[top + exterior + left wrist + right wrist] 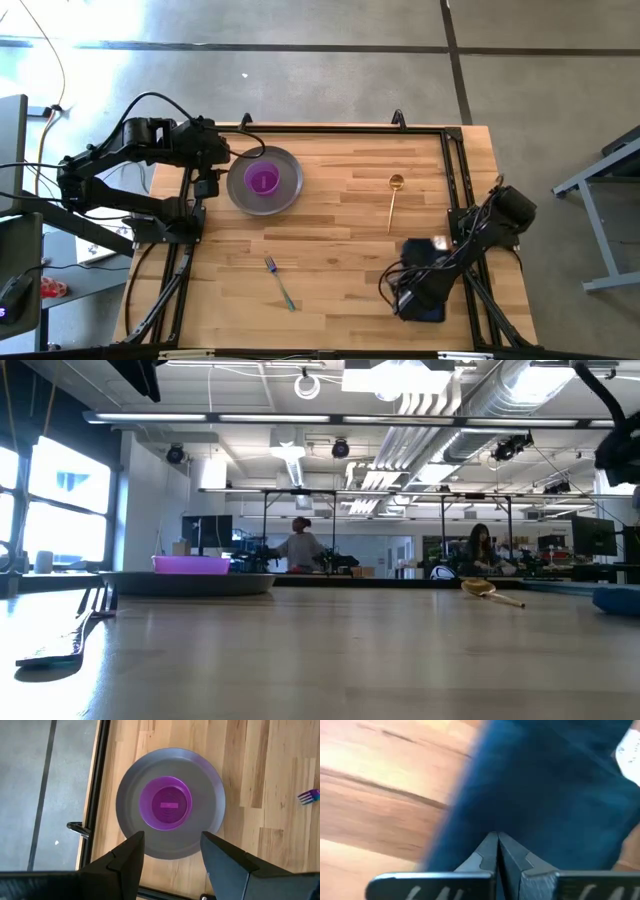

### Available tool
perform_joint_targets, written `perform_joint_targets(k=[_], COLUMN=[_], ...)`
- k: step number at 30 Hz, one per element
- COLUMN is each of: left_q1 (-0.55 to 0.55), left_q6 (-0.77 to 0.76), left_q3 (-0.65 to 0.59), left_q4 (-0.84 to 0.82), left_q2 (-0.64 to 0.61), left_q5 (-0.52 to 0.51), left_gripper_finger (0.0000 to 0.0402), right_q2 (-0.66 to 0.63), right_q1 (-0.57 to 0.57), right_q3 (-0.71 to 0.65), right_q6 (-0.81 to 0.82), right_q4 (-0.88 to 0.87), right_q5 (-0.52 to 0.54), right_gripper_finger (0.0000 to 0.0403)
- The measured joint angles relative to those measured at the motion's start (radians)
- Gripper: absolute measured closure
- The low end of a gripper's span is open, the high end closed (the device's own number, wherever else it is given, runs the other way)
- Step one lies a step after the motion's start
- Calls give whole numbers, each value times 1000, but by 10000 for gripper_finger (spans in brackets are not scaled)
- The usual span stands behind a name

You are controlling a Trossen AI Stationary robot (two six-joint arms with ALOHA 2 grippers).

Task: Set table place
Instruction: Move the blue napkin to the bottom right of the table

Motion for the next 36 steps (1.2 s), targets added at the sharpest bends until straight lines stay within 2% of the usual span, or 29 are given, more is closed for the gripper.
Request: perform_joint_targets(k=[6,11,14,24,29,36], left_q1=[0,0,0,0,0,0], left_q6=[0,0,0,0,-1,-1], left_q3=[0,0,0,0,0,0], left_q4=[0,0,-1,-2,-2,-2], left_q2=[0,0,0,0,0,0], left_q5=[0,0,-1,0,-1,-1], left_gripper_finger=[218,218,218,218,218,218], right_q2=[-20,-13,-20,-121,-104,-94], right_q1=[0,1,1,39,89,108], right_q3=[6,7,8,59,-6,-99], right_q6=[-2,-10,-31,80,192,243], right_q4=[66,93,62,-124,-16,145], right_q5=[39,28,-24,-35,-56,-57], right_gripper_finger=[403,403,403,403,403,403])
